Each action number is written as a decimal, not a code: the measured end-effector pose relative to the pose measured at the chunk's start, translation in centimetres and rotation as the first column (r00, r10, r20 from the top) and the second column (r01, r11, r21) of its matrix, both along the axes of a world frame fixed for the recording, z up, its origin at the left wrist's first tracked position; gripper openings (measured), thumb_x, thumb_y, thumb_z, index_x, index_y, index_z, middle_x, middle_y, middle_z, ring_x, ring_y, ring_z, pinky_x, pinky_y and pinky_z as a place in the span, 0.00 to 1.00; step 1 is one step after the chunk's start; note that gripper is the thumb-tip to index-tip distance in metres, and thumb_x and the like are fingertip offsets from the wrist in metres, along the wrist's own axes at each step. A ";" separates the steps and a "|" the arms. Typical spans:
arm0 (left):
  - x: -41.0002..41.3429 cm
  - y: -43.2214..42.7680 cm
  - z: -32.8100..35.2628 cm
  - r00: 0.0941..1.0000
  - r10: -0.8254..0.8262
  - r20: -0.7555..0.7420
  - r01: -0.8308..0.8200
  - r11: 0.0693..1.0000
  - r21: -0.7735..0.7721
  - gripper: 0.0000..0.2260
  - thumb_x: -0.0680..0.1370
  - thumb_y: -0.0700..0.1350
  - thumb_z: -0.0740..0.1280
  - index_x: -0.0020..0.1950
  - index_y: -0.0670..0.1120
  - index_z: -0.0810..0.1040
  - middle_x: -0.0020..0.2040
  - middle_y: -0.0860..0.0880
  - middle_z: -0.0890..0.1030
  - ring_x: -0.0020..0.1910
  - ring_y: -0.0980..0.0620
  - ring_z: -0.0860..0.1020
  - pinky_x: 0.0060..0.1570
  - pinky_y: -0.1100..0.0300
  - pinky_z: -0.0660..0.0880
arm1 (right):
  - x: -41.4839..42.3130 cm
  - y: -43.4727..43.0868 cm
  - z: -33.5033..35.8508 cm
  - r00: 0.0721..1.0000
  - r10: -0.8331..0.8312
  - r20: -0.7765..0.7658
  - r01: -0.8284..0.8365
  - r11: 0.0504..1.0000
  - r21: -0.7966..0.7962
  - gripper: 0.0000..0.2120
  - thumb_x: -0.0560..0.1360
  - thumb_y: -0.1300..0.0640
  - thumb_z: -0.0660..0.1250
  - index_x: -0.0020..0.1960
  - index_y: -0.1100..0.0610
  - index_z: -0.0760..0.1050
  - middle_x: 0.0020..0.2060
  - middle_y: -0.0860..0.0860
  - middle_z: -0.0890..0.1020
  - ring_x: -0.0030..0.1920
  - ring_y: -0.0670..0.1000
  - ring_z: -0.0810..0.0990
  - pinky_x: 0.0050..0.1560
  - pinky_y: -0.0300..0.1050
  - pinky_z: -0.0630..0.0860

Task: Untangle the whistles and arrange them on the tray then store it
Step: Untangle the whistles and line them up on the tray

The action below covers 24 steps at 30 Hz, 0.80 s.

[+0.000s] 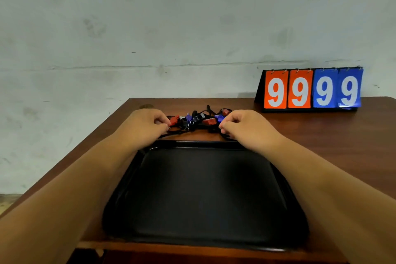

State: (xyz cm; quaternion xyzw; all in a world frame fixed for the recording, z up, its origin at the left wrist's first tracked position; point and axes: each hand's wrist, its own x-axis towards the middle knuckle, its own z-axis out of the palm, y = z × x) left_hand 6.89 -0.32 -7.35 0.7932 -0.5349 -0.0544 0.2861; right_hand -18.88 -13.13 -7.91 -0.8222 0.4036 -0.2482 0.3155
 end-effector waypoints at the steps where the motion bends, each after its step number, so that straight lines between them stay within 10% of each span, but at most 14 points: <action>1: 0.7 -0.8 -0.1 1.000 0.012 -0.001 -0.012 1.000 0.002 0.07 0.81 0.47 0.69 0.50 0.58 0.86 0.49 0.59 0.85 0.49 0.59 0.82 0.51 0.59 0.80 | 0.7 -0.7 0.0 1.000 0.003 -0.007 -0.003 1.000 -0.002 0.09 0.83 0.53 0.69 0.47 0.46 0.86 0.47 0.41 0.84 0.51 0.44 0.82 0.56 0.45 0.79; 13: 5.1 -9.7 -2.6 0.995 -0.093 0.036 0.088 0.989 0.118 0.16 0.81 0.45 0.71 0.67 0.57 0.81 0.59 0.54 0.82 0.56 0.54 0.81 0.50 0.61 0.75 | 7.5 -6.9 -0.8 0.963 -0.028 -0.269 -0.023 0.983 -0.184 0.13 0.81 0.53 0.71 0.66 0.48 0.82 0.62 0.48 0.81 0.60 0.50 0.79 0.65 0.48 0.77; 24: 6.7 -9.6 -3.5 0.996 -0.052 -0.072 0.054 0.998 0.020 0.11 0.78 0.43 0.75 0.56 0.58 0.86 0.50 0.59 0.86 0.50 0.59 0.83 0.51 0.61 0.79 | 8.6 -8.4 -3.1 0.921 -0.061 -0.384 -0.062 0.952 -0.300 0.15 0.82 0.50 0.73 0.68 0.46 0.82 0.62 0.47 0.80 0.61 0.52 0.79 0.64 0.49 0.78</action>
